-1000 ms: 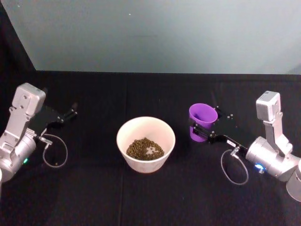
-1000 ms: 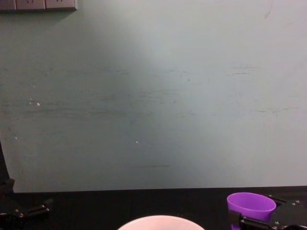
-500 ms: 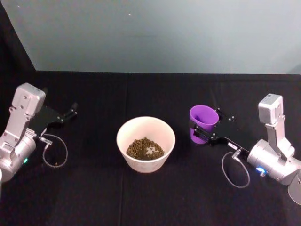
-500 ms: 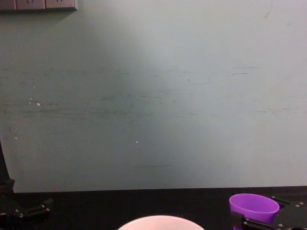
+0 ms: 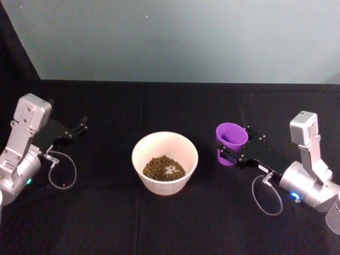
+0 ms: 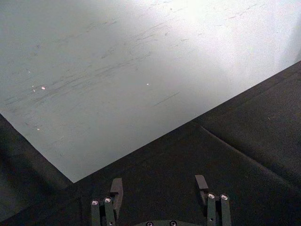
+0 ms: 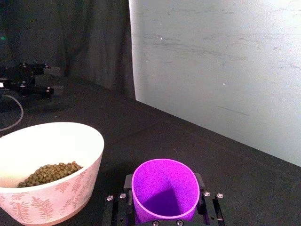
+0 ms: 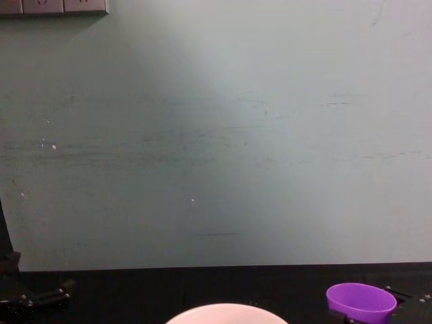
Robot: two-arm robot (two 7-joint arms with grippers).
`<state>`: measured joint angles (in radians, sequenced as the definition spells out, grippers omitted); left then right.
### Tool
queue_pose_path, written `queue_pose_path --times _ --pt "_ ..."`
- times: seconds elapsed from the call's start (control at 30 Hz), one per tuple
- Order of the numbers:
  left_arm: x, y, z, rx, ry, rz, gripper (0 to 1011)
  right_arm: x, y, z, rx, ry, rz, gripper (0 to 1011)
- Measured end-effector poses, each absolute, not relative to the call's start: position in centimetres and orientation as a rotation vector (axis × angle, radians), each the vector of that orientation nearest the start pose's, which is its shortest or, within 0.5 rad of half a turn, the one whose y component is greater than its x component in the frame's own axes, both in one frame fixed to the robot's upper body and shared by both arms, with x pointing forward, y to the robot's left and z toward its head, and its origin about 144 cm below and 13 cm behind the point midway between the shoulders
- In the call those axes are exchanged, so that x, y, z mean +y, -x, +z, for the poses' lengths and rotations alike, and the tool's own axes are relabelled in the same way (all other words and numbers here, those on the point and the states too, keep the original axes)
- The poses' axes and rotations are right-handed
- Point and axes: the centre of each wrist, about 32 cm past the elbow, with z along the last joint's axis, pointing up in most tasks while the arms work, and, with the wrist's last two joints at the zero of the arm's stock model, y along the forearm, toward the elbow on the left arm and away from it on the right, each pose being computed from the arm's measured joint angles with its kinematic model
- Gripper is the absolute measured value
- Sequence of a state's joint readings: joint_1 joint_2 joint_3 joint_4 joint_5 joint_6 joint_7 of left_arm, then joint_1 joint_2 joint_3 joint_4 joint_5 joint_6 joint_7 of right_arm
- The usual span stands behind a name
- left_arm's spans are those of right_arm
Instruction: Pick up the cup and pour the mung beans from the cup into the bowl.
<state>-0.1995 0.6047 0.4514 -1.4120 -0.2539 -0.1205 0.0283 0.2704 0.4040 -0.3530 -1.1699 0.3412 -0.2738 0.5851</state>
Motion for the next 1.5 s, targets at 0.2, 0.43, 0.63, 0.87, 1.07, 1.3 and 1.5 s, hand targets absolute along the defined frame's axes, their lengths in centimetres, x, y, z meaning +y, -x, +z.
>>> queue_pose_path --times 0.2,0.43,0.63,0.87,1.07,1.3,1.5 --pt "31.0 -48.9 114.0 -0.285 -0.305 1.248 1000 -29.7 -51.7 110.5 -0.104 0.096 -0.809 736" --pt "31.0 -48.9 114.0 -0.285 -0.304 1.248 1000 -29.7 -51.7 110.5 -0.104 0.096 -0.810 736" --pt "31.0 -48.9 114.0 -0.285 -0.304 1.248 1000 -29.8 -51.7 110.5 -0.104 0.096 -0.810 838" --pt "31.0 -48.9 114.0 -0.285 -0.304 1.248 1000 -29.8 -51.7 110.5 -0.104 0.097 -0.810 997" --pt "31.0 -48.9 114.0 -0.285 -0.304 1.248 1000 -29.8 -51.7 110.5 -0.105 0.097 -0.810 1003" --pt "31.0 -48.9 114.0 -0.285 -0.304 1.248 1000 -29.8 -51.4 111.0 -0.122 0.080 -0.807 1003" --pt "31.0 -48.9 114.0 -0.285 -0.304 1.248 1000 -30.0 -50.6 112.1 -0.141 0.025 -0.821 1002"
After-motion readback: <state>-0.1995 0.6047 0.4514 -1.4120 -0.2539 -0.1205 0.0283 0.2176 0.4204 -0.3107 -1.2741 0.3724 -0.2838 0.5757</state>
